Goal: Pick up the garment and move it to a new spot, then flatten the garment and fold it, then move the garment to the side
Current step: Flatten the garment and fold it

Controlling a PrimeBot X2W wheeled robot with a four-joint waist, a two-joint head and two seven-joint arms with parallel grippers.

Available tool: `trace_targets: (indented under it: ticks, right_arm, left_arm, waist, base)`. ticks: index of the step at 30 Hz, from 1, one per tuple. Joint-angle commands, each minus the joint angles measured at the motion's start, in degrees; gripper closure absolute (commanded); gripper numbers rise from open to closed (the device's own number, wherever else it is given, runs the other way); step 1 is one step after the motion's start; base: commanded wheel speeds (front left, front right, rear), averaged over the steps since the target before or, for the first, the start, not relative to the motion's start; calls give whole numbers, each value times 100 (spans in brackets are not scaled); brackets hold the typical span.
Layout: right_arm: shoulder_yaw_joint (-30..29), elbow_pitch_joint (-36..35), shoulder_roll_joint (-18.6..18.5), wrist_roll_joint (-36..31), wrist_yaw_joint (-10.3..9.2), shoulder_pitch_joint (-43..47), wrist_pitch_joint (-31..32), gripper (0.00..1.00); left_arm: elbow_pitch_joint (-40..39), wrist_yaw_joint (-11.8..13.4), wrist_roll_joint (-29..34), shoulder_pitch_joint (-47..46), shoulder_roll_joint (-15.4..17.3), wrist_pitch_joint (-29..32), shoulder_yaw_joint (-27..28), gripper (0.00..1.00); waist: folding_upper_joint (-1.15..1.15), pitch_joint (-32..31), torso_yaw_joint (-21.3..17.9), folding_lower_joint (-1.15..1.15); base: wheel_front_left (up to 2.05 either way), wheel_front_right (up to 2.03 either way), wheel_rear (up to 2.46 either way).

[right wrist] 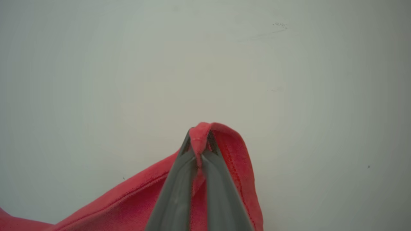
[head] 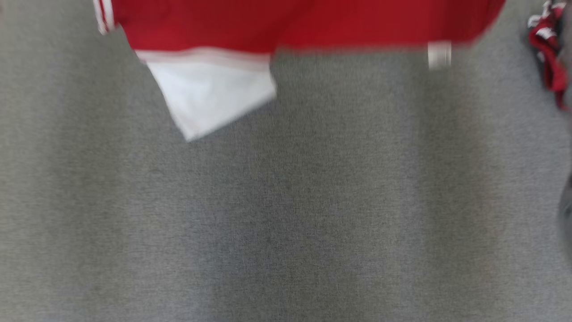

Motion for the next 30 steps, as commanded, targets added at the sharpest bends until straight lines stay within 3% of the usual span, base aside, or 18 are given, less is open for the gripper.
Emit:
trace_targets:
  ticks: [1,6,12,30]
  right_arm:
    - [-121,168,-33,-63,13,-377,27,100]
    - [-261,997,-77,-548,13,-1846,100,100]
    - [-397,1851,-55,-898,13,-2781,-124,100]
    - [-205,3148,-34,-1275,13,-3367,-680,100]
  left_arm:
    - [202,12,89,-392,103,29,-36,100]
    - [1030,12,169,-1966,227,-65,-44,100]
    - [1722,15,125,-3012,157,-166,-351,100]
    - [2524,15,-455,-3518,201,-596,-1400,100]
  waist:
    - [-2,808,-50,-3]
    - [-2,1003,-160,-3]
    - [-2,1146,-209,-3]
    - [-2,1413,-327,-3]
  base:
    - [0,0,0]
    - [0,0,0]
    - [0,0,0]
    - [0,0,0]
